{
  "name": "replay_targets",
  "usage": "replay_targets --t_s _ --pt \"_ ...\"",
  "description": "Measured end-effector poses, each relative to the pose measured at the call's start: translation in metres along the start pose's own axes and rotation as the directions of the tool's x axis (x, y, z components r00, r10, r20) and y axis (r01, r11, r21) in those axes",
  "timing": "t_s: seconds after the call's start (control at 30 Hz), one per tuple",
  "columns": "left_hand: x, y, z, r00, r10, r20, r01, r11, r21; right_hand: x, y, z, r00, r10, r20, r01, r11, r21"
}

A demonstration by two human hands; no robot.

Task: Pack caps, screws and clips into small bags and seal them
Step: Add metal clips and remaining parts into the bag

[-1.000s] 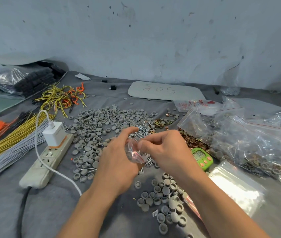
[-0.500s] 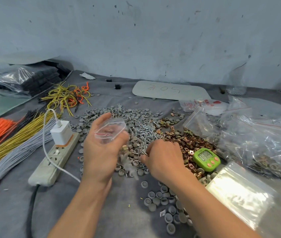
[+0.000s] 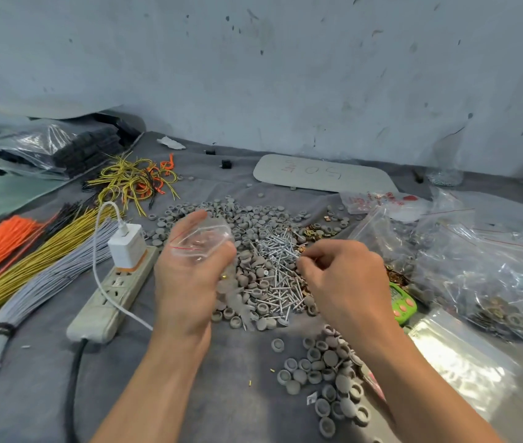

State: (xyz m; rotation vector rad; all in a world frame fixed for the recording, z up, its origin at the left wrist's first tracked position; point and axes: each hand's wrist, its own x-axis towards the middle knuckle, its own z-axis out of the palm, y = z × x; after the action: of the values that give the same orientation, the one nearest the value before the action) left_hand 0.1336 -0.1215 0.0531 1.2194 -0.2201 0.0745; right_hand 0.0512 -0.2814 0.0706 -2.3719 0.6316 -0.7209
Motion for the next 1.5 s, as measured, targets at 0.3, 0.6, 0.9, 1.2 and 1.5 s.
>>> replay_targets --t_s 0.3,0.6,0.9,1.2,1.5 --pt "-0.021 -0.014 0.014 0.93 0.121 0.347 -0.343 0.624 0.702 -0.012 -0.012 -0.009 0.91 -0.414 -0.036 0.412 0.91 -0.051" --pt "-0.015 -0.018 0.011 0.948 0.121 0.295 -0.282 0.751 0.597 0.009 0.005 -0.004 0.997 -0.08 -0.001 0.08 0.993 0.091" --pt "-0.005 -0.022 0.002 0.967 0.193 0.169 -0.252 0.835 0.489 0.002 0.006 0.043 0.934 0.096 0.343 0.079 0.883 -0.463" --pt "-0.008 -0.024 -0.001 0.95 0.183 0.254 -0.3 0.764 0.571 0.0 0.005 0.045 0.938 0.115 0.327 0.08 0.845 -0.528" --pt "-0.008 -0.026 -0.003 0.949 0.159 0.273 -0.299 0.733 0.611 0.0 0.002 0.032 0.965 0.105 0.242 0.007 0.907 -0.421"
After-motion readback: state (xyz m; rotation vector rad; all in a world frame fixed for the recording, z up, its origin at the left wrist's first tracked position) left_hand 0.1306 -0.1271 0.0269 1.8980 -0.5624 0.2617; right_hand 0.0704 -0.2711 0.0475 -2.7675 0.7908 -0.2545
